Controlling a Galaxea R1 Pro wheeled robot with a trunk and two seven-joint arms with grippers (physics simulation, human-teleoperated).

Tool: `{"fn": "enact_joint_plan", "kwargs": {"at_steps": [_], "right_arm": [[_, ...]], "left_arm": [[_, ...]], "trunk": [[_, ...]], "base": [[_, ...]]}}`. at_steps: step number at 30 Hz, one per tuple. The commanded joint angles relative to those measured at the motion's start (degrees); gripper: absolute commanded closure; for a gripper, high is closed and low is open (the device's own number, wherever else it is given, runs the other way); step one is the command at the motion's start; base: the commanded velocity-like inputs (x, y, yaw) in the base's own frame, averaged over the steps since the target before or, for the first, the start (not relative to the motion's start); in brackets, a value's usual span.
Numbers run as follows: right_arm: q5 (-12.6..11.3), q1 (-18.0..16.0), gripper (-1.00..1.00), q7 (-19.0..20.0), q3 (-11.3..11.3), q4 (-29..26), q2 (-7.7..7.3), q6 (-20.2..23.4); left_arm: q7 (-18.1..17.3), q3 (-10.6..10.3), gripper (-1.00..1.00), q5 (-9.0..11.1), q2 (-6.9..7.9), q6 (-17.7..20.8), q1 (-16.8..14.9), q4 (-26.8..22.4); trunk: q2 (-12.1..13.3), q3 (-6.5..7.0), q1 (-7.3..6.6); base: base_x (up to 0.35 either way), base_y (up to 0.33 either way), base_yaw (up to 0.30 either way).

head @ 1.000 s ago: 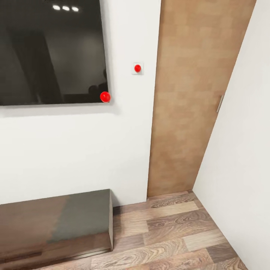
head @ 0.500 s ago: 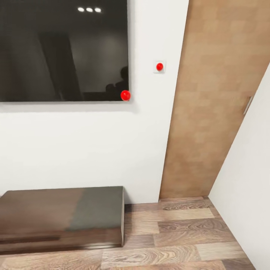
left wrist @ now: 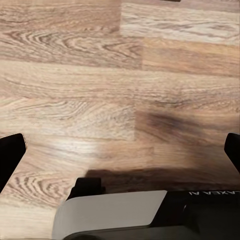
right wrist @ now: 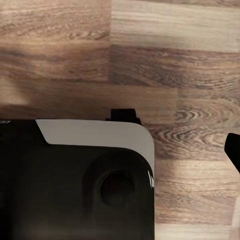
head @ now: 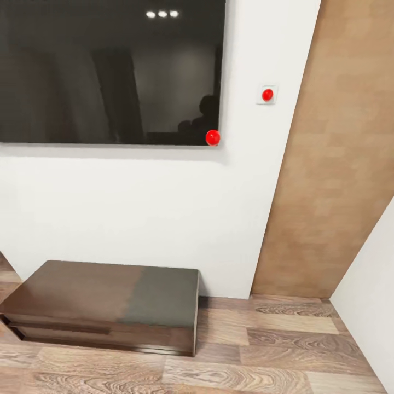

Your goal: In the bedroom, move the book from the bed onto either nightstand, and place the two sandals side by side next to the bed.

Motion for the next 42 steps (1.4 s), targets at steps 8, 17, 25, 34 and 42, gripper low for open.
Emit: {"fn": "enact_joint_plan", "kwargs": {"at_steps": [8, 17, 25, 34, 42], "right_arm": [[-0.01, -0.01, -1.00, -0.07, -0.04, -0.03, 0.00, -0.14], [0.01, 0.01, -1.00, -0.07, -0.04, -0.02, 0.00, -0.14], [0.04, 0.01, -1.00, -0.07, -0.04, -0.02, 0.00, -0.14], [0.06, 0.02, -1.00, -0.07, -0.04, -0.02, 0.00, -0.14], [0.05, -0.01, -1.00, -0.07, -0.04, -0.02, 0.00, -0.14]], "left_arm": [[-0.01, 0.01, -1.00, -0.02, -0.01, -0.12, -0.01, -0.01], [-0.01, 0.01, -1.00, -0.02, -0.01, -0.12, -0.01, 0.00], [-0.01, 0.01, -1.00, -0.02, -0.01, -0.12, -0.01, 0.00], [-0.01, 0.01, -1.00, 0.04, -0.01, -0.12, -0.01, 0.00], [-0.01, 0.01, -1.00, 0.06, -0.01, -0.12, -0.01, 0.00]], "trunk": [[-0.02, -0.29, 0.00], [-0.02, -0.57, 0.00], [-0.02, -0.82, 0.00], [-0.02, -1.09, 0.00], [-0.02, -1.34, 0.00]], "base": [[0.000, 0.000, 0.271], [0.000, 0.000, 0.271], [0.000, 0.000, 0.271], [0.000, 0.000, 0.272], [0.000, 0.000, 0.272]]}}
